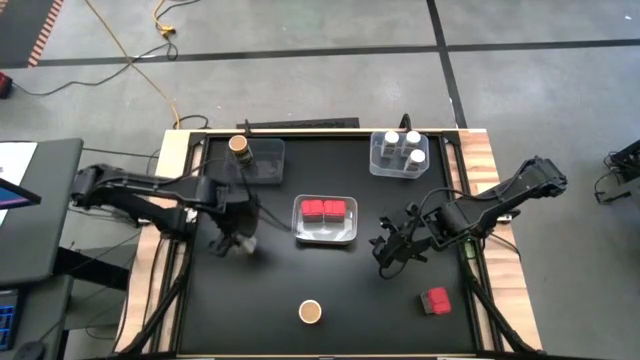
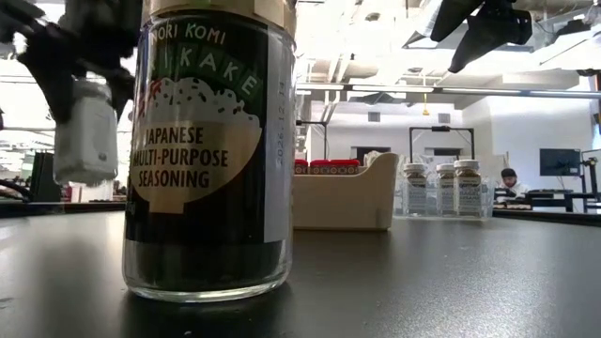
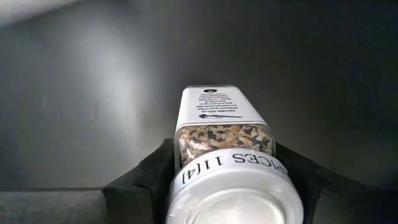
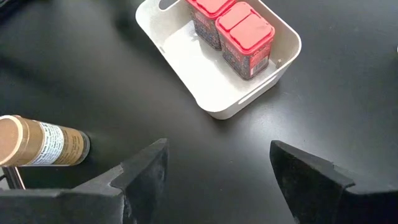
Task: Sort spices by type
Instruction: Put the white seasoning bottle into the transparent bin
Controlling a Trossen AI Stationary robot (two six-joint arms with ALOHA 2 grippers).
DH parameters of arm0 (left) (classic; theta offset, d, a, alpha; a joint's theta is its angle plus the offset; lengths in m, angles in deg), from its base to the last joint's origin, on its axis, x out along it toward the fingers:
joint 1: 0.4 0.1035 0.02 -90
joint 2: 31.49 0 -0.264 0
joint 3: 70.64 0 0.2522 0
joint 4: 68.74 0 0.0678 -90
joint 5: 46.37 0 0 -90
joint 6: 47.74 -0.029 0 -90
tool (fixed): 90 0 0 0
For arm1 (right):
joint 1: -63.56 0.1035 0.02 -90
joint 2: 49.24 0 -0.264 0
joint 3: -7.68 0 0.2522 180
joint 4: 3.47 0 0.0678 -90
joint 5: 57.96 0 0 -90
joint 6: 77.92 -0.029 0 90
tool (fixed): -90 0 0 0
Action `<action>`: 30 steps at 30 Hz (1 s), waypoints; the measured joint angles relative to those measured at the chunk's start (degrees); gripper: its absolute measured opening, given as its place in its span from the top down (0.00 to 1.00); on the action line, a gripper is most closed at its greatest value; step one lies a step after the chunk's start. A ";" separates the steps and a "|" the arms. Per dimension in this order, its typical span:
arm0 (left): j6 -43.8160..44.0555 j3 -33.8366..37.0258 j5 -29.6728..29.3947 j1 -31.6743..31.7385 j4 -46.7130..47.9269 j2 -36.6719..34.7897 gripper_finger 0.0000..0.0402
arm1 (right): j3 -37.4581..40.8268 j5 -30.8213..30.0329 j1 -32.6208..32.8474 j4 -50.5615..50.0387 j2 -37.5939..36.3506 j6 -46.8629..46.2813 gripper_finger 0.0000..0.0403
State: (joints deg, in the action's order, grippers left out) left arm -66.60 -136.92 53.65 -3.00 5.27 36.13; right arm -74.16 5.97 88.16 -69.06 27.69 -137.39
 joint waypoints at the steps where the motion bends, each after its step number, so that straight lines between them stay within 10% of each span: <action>1: -2.18 -0.73 -0.43 -1.51 -0.09 0.00 0.52 | 0.00 0.00 0.00 0.00 0.00 0.04 0.24; 11: -13.32 -2.57 -7.38 -13.29 -7.73 1.36 0.52 | 0.00 0.00 0.00 -0.11 0.01 0.18 0.24; 30: -39.93 -21.00 -8.83 -17.32 -1.72 29.24 0.52 | 0.00 0.04 0.11 0.13 0.02 -0.22 0.24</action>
State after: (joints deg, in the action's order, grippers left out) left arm -106.52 -157.92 44.82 -20.32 3.56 65.37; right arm -74.16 6.01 88.27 -68.93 27.71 -137.61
